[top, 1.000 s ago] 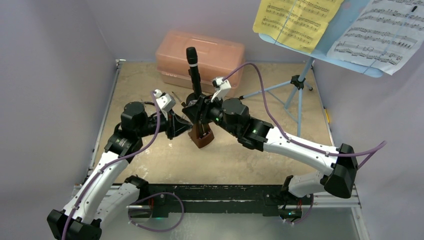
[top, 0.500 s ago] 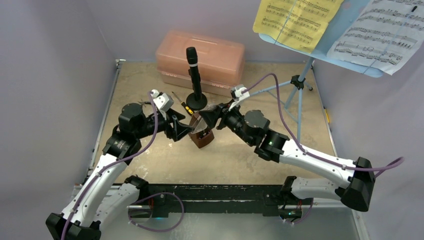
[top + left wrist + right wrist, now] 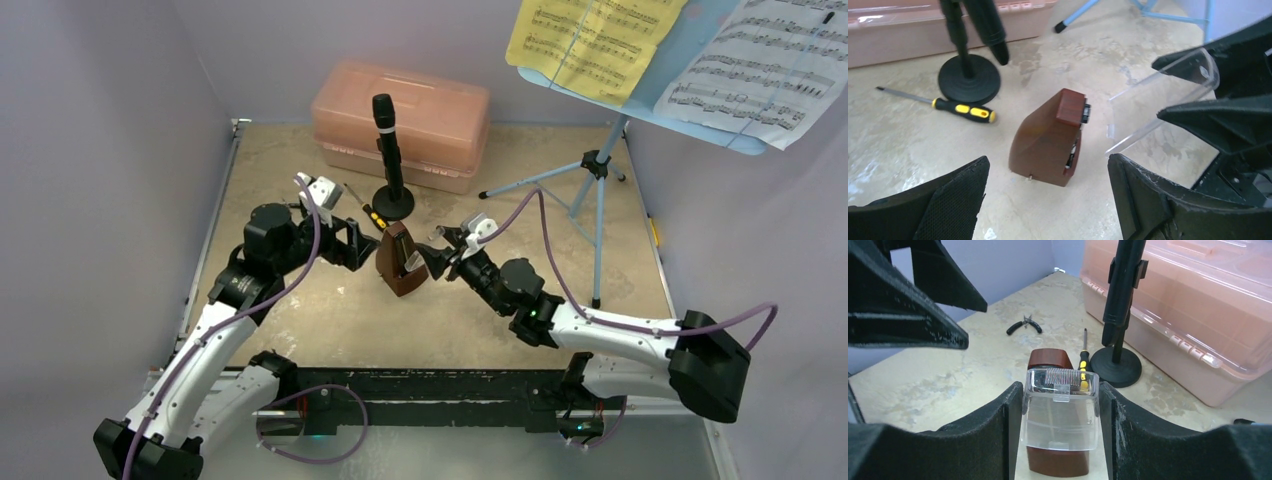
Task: Pack up the instrument practice props
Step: Close the cover of the metronome.
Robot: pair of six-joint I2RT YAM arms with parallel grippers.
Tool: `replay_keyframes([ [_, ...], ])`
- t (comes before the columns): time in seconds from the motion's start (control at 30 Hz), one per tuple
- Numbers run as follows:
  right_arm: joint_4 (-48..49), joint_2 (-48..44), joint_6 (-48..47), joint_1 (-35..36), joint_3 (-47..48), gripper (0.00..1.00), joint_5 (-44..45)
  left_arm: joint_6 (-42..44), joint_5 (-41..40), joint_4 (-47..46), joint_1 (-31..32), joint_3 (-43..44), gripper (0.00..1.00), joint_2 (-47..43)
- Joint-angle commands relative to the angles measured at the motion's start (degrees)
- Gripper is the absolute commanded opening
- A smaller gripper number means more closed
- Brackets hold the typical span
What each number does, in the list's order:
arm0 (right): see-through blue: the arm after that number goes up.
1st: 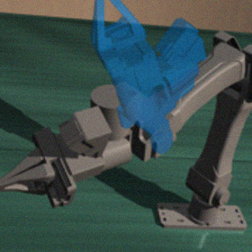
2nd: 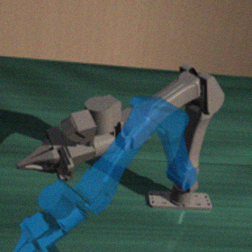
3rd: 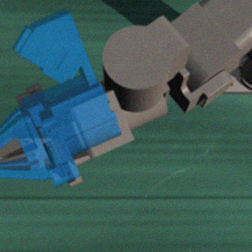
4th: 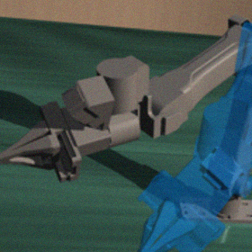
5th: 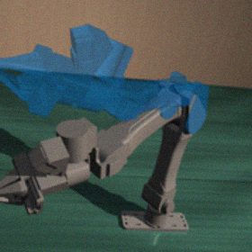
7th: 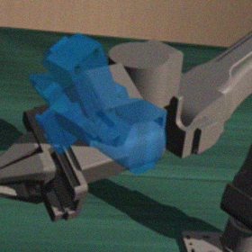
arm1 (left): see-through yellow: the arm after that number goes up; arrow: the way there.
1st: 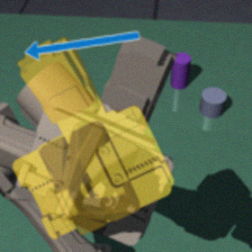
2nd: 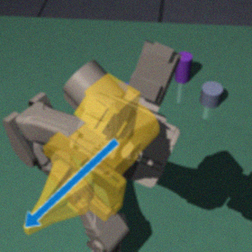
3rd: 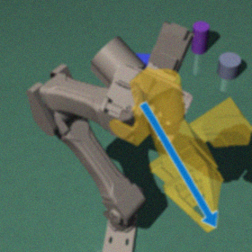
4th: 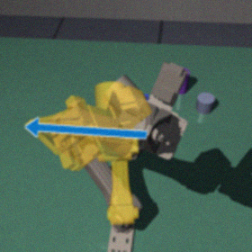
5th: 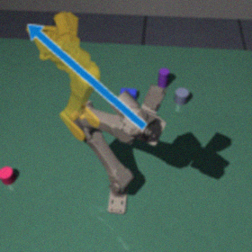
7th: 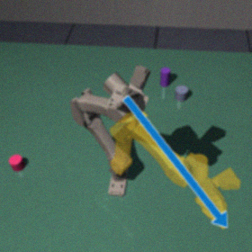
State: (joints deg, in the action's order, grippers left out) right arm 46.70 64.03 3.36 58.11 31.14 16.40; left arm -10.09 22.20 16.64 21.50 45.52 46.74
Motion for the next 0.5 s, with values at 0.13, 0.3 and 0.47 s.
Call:
replay_keyframes([
  [0.13, 20.8, 5.3, -6.6, 0.2, -3.5, 0.13, -1.5, -2.8, -14.5, 2.7, -1.2, 3.6, 0.91, 0.5],
  [0.3, 23.0, 8.8, -7.2, 0.3, -2.9, 0.11, -1.4, -4.4, -17.8, 4.8, -2.8, 4.7, 0.96, 2.4],
  [0.47, 22.8, 10.7, -7.1, 0.7, -2.4, 0.1, -1.5, -6.0, -16.8, 5.3, -4.2, 5.5, 0.99, 4.1],
])
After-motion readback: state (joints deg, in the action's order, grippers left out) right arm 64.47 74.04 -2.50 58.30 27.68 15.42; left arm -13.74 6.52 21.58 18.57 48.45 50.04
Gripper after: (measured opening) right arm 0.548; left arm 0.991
